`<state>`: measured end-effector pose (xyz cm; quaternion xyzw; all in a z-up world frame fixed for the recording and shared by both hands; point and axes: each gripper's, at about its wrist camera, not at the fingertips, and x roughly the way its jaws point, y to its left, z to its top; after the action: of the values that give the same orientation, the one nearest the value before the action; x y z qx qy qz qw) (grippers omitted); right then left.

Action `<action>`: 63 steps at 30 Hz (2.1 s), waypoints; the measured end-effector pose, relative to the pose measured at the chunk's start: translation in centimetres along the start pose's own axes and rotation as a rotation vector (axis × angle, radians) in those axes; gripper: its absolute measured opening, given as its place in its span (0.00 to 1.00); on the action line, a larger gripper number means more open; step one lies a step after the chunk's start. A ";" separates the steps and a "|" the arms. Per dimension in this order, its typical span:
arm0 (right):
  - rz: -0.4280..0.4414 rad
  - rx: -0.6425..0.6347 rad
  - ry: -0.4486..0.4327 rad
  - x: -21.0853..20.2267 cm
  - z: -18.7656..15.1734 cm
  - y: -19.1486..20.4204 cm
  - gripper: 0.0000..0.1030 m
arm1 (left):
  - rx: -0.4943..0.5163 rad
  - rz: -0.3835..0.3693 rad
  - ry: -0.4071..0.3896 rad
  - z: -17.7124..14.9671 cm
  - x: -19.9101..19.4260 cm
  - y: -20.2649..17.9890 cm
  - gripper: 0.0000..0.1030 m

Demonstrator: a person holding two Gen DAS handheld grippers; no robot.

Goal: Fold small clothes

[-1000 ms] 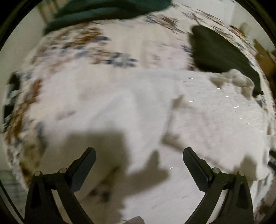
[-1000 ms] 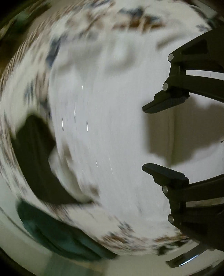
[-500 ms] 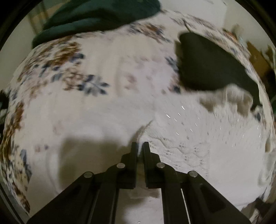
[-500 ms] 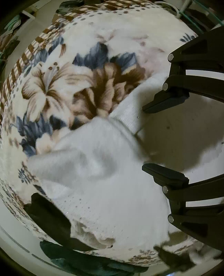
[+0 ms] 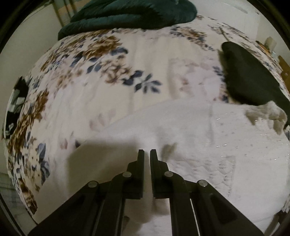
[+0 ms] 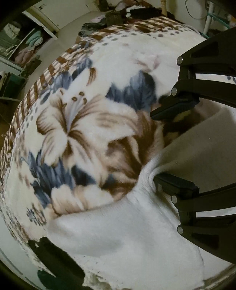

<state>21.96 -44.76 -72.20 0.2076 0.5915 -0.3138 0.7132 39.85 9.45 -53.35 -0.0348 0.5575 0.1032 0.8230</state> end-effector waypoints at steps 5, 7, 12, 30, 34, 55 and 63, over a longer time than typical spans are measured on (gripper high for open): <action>0.016 -0.024 0.066 -0.4 0.9 3.0 0.62 | -0.020 -0.032 -0.009 -0.1 -1.2 1.3 0.07; 0.046 -0.042 0.088 -1.3 1.3 4.2 0.63 | -0.040 -0.068 -0.035 -0.2 -2.5 1.9 0.11; 0.135 -0.122 0.101 -4.3 -0.2 7.5 0.76 | -0.136 -0.119 -0.073 -1.5 -5.5 5.4 0.72; 0.222 -0.440 0.224 -5.7 -8.0 24.2 0.80 | -1.274 -0.244 0.262 -29.8 -1.8 31.1 0.73; 0.183 -0.452 0.208 -5.4 -8.5 24.4 0.80 | -1.403 -0.247 0.151 -30.1 -0.9 32.5 0.72; 0.315 -0.270 0.188 -6.8 -1.7 12.0 0.80 | -0.406 0.006 -0.199 -5.1 -12.3 13.5 0.07; 0.313 -0.147 0.160 -5.5 2.8 3.7 0.80 | 0.020 -0.313 -0.223 0.0 -14.2 -12.7 0.07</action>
<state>25.97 -42.89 -66.53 0.2690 0.6281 -0.1373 0.7171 37.43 -4.81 -40.95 -0.1013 0.4516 -0.0286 0.8860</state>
